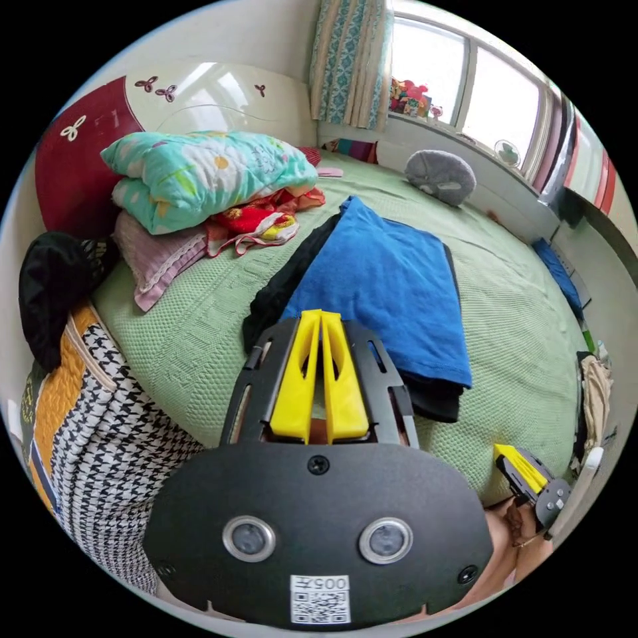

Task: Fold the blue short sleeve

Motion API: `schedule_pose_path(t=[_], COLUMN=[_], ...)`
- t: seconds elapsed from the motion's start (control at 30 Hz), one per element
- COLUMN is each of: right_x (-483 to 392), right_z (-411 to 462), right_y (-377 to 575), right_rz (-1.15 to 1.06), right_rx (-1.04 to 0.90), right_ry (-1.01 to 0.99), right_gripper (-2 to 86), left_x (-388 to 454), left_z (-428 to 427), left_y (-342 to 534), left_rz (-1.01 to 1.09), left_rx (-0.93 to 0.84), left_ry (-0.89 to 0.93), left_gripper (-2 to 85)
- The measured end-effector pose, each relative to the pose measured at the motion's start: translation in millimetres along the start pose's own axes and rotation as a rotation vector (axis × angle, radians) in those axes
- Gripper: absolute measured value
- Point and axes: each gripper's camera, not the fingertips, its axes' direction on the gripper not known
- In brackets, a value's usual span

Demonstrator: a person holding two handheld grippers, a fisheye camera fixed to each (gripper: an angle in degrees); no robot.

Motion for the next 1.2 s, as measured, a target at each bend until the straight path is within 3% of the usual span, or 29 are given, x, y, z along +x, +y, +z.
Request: schedule_pose_path(t=[0.2,0.4,0.53,0.83,1.2], right_x=[-1,1,1,8,15], right_z=[2,4,5,7,3], right_y=[0,0,-1,-4,-2], right_rz=[0.001,-0.001,-0.003,-0.011,-0.009], right_rx=[0.003,0.003,0.001,-0.001,0.005], right_ry=[0.019,0.016,0.022,0.02,0.027], right_gripper=[-1.2,-1.2,-1.1,-1.2,-1.3], left_x=[11,-8,-19,-33,-25], left_z=[-12,-5,-3,19,21], left_y=[3,9,9,2,-3], left_rz=[0.073,0.106,0.079,0.027,0.006], left_rx=[0.054,0.043,0.058,0.041,0.029], left_ry=[-0.14,-0.088,-0.067,-0.013,0.058], left_gripper=[1.4,11.1,13.1,13.7,5.1])
